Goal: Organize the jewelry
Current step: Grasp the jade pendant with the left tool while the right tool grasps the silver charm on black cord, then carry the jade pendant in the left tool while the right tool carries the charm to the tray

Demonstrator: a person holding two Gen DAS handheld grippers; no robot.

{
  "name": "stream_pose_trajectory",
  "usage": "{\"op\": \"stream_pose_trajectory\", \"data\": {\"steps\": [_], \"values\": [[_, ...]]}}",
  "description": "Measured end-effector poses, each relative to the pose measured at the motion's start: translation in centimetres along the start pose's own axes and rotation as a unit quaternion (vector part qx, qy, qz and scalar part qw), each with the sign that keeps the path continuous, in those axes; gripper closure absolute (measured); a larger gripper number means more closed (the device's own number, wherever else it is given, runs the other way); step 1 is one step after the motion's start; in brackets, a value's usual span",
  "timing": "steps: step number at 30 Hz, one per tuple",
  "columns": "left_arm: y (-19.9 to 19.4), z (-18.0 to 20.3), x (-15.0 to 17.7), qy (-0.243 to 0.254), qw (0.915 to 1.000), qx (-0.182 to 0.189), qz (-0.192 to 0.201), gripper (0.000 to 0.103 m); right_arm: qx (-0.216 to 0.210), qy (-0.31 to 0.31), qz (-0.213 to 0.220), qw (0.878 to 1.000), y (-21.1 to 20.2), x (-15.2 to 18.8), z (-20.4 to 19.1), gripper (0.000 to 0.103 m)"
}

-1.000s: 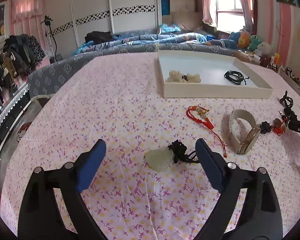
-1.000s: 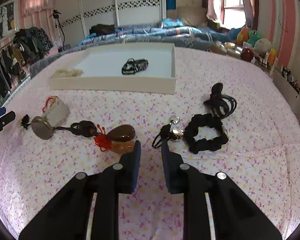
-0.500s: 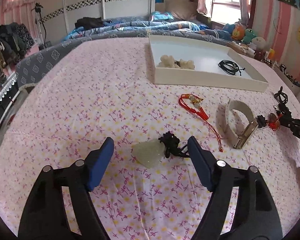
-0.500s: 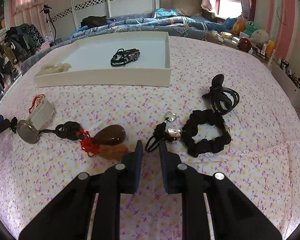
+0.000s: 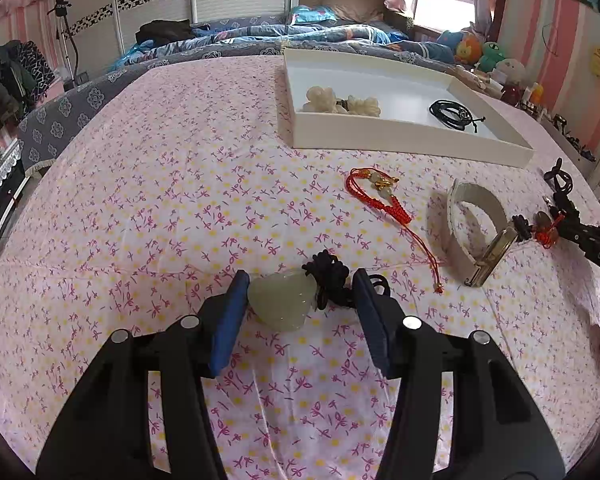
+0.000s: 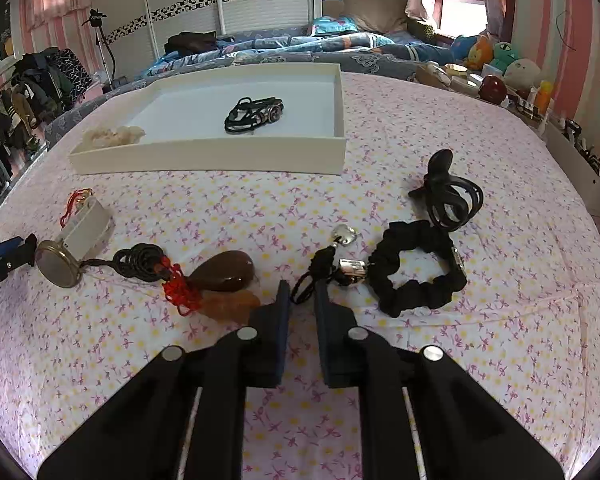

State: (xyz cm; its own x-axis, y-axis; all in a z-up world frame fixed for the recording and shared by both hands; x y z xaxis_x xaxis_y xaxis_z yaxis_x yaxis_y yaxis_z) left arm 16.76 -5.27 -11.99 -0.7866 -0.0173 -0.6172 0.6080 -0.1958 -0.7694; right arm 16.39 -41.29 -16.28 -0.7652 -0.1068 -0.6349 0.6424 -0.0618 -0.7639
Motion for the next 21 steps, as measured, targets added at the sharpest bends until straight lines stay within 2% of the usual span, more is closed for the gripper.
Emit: {"op": "stream_pose_trajectory", "data": {"steps": [6, 16, 21], "values": [[-0.1, 0.0, 0.0, 0.000, 1.0000, 0.001, 0.001, 0.054, -0.004, 0.001, 0.002, 1.000, -0.2, 0.1, 0.0, 0.101], [-0.2, -0.4, -0.2, -0.006, 1.0000, 0.001, 0.002, 0.059, -0.002, 0.001, 0.025, 1.000, -1.2, -0.3, 0.2, 0.101], [-0.7, -0.7, -0.4, -0.018, 0.9997, 0.009, 0.014, 0.065, -0.011, 0.008, 0.059, 0.998, -2.4, -0.6, 0.4, 0.101]]}}
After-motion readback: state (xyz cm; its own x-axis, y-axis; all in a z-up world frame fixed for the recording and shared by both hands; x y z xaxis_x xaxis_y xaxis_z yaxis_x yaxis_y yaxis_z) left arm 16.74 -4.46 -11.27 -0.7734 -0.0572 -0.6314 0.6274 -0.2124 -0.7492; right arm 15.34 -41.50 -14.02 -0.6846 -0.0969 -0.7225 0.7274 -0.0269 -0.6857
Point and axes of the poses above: each gripper's, at about its wrist camera, not at the fingertips, and y roughly the way its jaws point, z to its right, x to its underside, the point moved 8 cm from there along y, roughly the way its jaws point, and after that the axes turned 11 degrees about -y, right-handed, at the moved point
